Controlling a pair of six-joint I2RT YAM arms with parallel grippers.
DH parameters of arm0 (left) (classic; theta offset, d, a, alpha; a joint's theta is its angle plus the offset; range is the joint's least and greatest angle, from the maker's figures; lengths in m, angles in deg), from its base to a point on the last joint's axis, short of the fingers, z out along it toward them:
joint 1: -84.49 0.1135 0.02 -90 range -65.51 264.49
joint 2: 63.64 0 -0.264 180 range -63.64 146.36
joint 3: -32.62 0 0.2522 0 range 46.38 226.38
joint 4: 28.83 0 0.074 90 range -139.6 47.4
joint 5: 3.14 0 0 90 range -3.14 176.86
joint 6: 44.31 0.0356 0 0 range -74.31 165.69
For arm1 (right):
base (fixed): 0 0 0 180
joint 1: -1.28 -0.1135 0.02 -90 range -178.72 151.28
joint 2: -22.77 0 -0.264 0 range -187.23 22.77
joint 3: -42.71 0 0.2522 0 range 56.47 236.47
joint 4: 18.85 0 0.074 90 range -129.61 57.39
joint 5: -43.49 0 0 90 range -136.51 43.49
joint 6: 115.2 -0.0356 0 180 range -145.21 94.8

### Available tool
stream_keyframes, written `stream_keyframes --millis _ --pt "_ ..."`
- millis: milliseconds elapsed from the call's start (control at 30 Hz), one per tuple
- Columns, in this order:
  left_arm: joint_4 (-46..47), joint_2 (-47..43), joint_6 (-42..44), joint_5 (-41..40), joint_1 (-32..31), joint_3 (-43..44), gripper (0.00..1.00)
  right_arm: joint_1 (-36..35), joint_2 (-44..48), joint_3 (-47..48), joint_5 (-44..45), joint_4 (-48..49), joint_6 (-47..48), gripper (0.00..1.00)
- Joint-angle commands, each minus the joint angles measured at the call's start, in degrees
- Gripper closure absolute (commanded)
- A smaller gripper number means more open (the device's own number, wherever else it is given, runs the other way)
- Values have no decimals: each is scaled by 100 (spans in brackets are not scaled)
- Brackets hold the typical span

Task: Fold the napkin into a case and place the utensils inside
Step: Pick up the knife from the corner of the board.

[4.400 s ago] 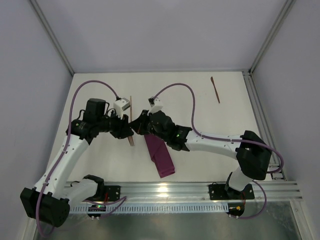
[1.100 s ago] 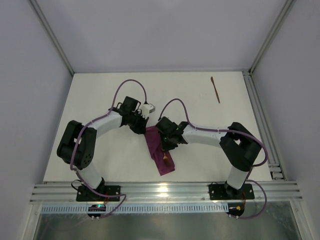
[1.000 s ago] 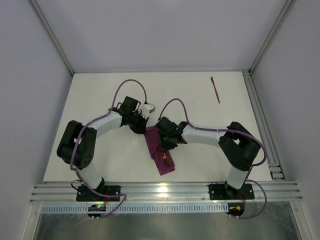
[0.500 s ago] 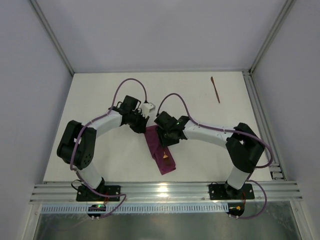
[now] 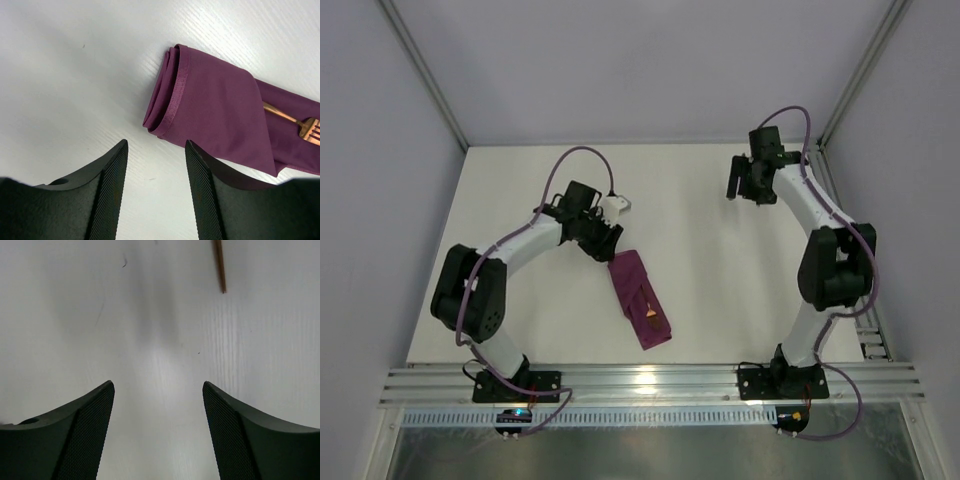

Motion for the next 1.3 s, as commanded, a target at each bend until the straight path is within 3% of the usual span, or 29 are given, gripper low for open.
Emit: stream_keyframes --millis 0,267,433,567,600,667,700,833,967,1033,1133,1267 --pt "-335 -448 2 -37 -12 367 48 455 -1118 1073 112 -319 553 24" --pt "-626 -563 116 -80 14 683 46 809 -3766 4624 438 -1426 1089 23" --pt "-670 -510 186 -81 32 666 46 1160 -4164 4549 229 -1252 1011 24" --pt "-732 -501 178 25 32 718 46 1214 -4383 4503 -264 -1487 1195 36" --pt "-741 -510 178 42 32 736 46 1196 -4418 4495 -299 -1550 1273 45" --pt "-749 -554 151 34 32 762 46 1170 -4428 4293 -204 -1585 1318 57" --pt "-749 -572 143 34 32 771 46 1161 -4410 4188 -151 -1559 1362 70" --pt "-820 -712 151 51 41 780 46 1117 -4165 3460 -10 -1340 1441 96" --pt "-1074 -861 151 279 41 911 46 1056 -3077 2160 -71 -86 1432 96" --pt "-1268 -993 125 481 41 982 46 950 -1900 830 -203 1201 1311 96" --pt "-1469 -1212 99 657 41 1096 46 723 -566 -457 -220 2268 1090 96" --pt "-1786 -1415 90 965 41 1219 46 415 720 -1559 -264 3071 731 96"
